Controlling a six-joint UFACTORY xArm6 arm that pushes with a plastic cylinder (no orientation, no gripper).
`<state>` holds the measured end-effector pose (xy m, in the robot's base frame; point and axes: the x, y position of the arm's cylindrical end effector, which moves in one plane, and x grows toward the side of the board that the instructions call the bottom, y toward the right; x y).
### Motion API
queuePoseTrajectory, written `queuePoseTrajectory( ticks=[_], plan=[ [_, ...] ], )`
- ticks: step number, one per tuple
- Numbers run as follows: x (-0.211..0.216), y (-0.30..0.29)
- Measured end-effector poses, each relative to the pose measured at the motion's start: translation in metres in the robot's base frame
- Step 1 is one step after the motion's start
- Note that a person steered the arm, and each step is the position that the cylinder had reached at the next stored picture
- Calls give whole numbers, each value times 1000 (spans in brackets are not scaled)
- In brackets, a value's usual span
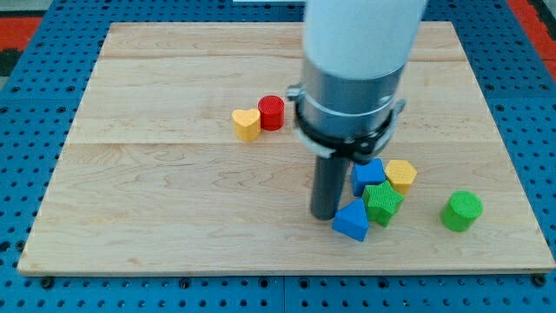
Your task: Move the yellow hexagon into the red star
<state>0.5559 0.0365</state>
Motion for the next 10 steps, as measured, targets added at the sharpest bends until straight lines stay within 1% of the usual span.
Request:
queuePoseTrajectory(
  ticks=[1,2,3,4,5,6,7,8,9,10],
  plan=[
    [24,-49],
    [61,-24],
    [62,81],
    [53,190],
    [30,229],
    [0,222],
    [-9,171],
    [-9,131],
    [-31,134],
    [-66,134]
  ],
)
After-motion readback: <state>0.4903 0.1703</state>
